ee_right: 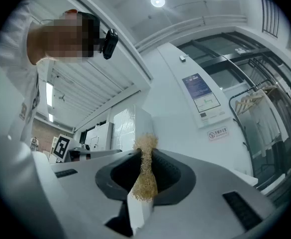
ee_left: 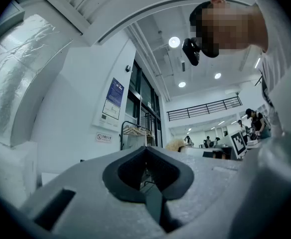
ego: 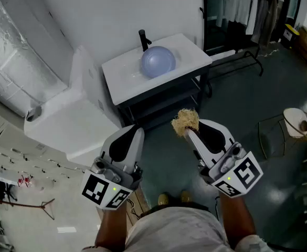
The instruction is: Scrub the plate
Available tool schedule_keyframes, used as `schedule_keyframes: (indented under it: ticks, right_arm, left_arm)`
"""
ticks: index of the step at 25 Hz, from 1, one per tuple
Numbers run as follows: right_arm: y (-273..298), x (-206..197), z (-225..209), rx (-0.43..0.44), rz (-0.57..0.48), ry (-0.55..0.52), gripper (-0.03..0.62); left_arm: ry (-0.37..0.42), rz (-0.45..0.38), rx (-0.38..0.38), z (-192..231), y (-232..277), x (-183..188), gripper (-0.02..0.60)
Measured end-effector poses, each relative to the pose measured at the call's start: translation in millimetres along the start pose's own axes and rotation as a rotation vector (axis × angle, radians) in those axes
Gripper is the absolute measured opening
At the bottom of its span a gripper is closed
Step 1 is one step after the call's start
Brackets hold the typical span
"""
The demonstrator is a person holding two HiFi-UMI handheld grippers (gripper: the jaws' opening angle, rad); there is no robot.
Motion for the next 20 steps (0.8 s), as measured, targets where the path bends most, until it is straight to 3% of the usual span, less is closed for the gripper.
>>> schedule_keyframes:
  ticks: [20]
  right_arm:
    - [-14, 3, -40, 0.042, 0.004, 0.031, 0.061]
  left_arm:
    - [0.018, 0.015, 0.066, -11, 27, -11, 0.016]
Point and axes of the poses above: the fingertips, and each gripper's own axes: y forward along the fingers, z to its left, x out of its top, the point moved 5 cm from there along -y, backward along the fingers, and after that the axes turned 3 degrees about -y, right-handed, at the moved point
